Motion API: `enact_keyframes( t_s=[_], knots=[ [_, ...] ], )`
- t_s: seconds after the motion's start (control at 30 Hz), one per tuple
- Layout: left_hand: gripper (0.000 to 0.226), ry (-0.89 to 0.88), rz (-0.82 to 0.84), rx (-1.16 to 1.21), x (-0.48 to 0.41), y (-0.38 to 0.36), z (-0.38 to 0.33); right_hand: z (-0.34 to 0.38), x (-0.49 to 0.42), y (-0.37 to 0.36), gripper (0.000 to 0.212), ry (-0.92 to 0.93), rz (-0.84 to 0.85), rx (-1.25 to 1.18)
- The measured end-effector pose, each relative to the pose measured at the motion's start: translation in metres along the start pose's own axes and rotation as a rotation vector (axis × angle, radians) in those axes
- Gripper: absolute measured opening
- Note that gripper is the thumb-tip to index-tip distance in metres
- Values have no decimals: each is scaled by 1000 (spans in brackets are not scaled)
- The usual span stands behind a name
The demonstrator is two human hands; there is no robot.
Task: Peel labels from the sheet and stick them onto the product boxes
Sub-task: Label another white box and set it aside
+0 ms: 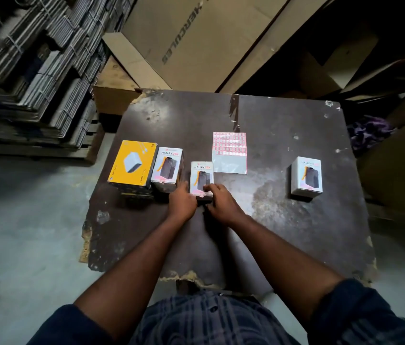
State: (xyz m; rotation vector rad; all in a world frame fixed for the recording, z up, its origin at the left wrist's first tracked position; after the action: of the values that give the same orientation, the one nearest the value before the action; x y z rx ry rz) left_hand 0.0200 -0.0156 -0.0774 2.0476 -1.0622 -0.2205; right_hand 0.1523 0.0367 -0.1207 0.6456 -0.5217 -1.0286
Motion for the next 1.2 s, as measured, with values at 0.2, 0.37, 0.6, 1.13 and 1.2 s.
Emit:
enact_keyframes(
  t_s=[0.2,0.37,0.6,1.13,1.2],
  knots=[
    [23,123,96,22,2,-17,-2,-21,13,9,54,-66,-74,-56],
    [30,281,22,222,6,-21,-9,-18,15,26,65,-35,-130,-147],
    [16,460,142,731,5,-17,-40,7,6,70,53,62,-255,-258],
    [52,319,16,894,-2,31,-96,57,1,137,32,190,-343,-403],
    [52,296,9,887,0,36,-99,58,-1,136,29,150,-327,-467]
  ],
)
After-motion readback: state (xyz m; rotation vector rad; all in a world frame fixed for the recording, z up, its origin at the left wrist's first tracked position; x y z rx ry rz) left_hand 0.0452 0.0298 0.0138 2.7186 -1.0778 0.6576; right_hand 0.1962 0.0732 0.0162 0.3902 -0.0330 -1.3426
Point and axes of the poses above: each hand's wrist, its own x-axis away from the middle knuckle, its own y-axis out of the back of the hand, z = x × y, the point moved 3 cm from there along -x, towards the middle knuckle, and after that the axes turned 11 degrees about -z, right-handed, at the moved point
